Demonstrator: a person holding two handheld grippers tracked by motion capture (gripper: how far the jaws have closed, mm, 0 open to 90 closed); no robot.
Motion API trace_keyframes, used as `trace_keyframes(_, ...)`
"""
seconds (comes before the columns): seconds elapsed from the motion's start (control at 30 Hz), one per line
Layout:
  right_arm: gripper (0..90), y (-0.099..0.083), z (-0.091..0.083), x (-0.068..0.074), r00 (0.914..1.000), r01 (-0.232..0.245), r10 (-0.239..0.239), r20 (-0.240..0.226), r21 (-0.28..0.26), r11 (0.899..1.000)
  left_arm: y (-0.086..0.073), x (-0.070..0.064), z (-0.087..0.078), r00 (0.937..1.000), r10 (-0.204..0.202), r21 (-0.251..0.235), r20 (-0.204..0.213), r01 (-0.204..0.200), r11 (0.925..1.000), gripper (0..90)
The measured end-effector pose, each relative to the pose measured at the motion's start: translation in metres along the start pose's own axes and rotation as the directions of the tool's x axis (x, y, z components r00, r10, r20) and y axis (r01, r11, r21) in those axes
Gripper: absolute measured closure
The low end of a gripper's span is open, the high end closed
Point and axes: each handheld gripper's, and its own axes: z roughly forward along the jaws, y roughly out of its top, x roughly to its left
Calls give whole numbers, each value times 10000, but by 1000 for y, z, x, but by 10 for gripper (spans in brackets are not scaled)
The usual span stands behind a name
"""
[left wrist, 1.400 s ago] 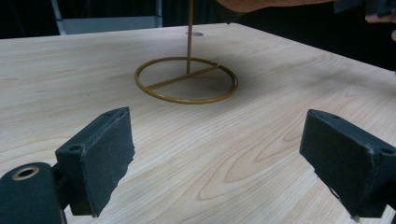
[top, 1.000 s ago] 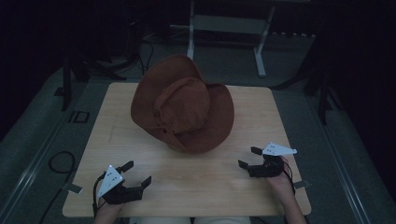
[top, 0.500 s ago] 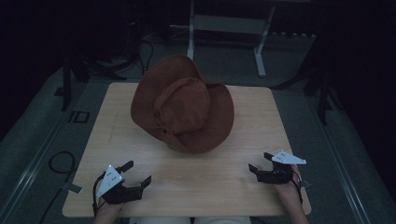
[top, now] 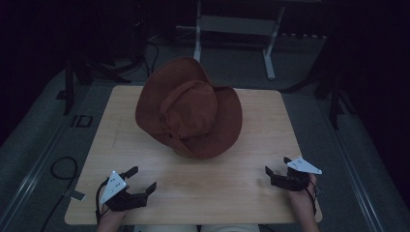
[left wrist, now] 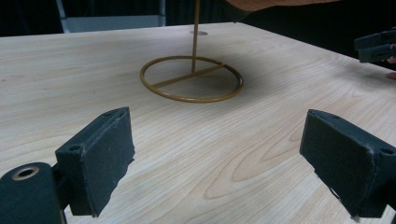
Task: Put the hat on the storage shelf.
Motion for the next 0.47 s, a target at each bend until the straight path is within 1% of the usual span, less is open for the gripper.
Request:
trace_keyframes(0.07,131,-1,1,0,9997,-54,55,252,-11,10000,0,0,0,10000,49,-2,-8,-49,10000,104)
trace_keyframes(0.2,134,-1,4,-1,9997,-30,23,241,297,9996,0,-1,0,9999,127,-18,-41,-127,9999,104)
trace_keyframes(0.23,134,-1,4,-1,9996,3,-11,271,278,9996,0,-1,0,9999,111,-2,-41,-111,9999,104)
trace_keyframes(0.3,134,-1,4,-2,9997,-72,68,254,135,9999,0,-1,0,9999,119,-2,-55,-119,9999,104)
trace_keyframes(0.47,134,-2,4,-3,9997,-112,108,225,188,9998,0,0,0,9999,111,28,-71,-110,9999,105)
